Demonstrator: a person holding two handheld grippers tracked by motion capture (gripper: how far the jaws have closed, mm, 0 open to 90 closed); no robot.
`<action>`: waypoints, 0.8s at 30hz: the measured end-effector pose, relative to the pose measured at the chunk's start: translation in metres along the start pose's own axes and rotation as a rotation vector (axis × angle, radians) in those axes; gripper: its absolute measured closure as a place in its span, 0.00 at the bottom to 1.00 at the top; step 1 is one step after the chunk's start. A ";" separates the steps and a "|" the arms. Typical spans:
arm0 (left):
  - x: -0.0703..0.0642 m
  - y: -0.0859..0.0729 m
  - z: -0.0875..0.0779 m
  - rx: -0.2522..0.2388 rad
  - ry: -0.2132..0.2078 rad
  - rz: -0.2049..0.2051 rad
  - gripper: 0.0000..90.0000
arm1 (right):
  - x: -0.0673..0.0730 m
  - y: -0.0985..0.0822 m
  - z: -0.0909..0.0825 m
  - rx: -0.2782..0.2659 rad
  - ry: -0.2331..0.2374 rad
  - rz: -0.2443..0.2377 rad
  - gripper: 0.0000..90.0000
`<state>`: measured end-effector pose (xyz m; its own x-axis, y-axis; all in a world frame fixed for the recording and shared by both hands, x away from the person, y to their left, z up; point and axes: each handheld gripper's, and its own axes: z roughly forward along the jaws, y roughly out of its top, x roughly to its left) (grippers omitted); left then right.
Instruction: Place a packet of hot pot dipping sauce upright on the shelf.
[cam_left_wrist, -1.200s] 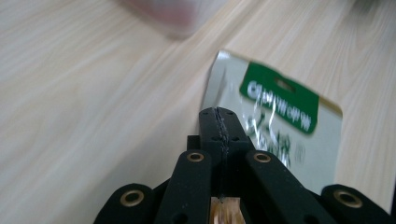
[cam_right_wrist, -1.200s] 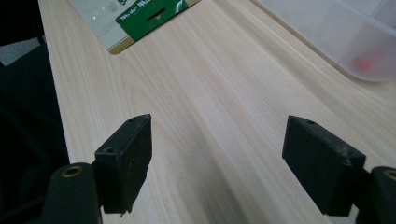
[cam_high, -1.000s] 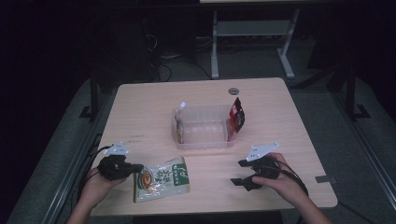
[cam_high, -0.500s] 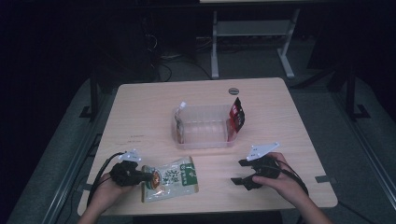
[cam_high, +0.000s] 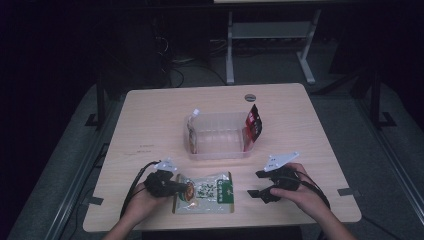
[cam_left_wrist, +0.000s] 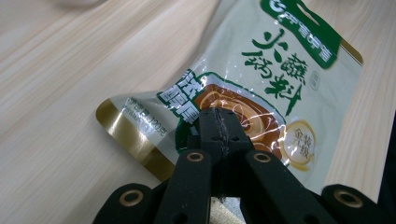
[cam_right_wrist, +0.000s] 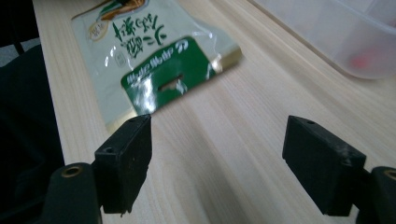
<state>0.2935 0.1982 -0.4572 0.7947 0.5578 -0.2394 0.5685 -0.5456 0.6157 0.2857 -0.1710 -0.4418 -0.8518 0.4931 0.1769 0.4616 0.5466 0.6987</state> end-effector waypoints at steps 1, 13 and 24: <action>-0.002 0.003 0.003 0.003 -0.004 0.010 1.00 | 0.000 0.000 0.000 0.007 0.004 0.012 0.26; -0.010 0.042 0.009 -0.002 0.019 0.267 0.71 | -0.001 -0.001 -0.001 0.007 0.006 0.016 0.25; 0.004 0.038 0.026 0.075 -0.081 0.235 0.54 | -0.001 -0.002 -0.003 0.003 0.004 0.019 0.25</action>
<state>0.3241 0.1632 -0.4544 0.9194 0.3601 -0.1580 0.3784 -0.7009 0.6046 0.2847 -0.1747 -0.4413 -0.8437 0.5007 0.1934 0.4786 0.5388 0.6933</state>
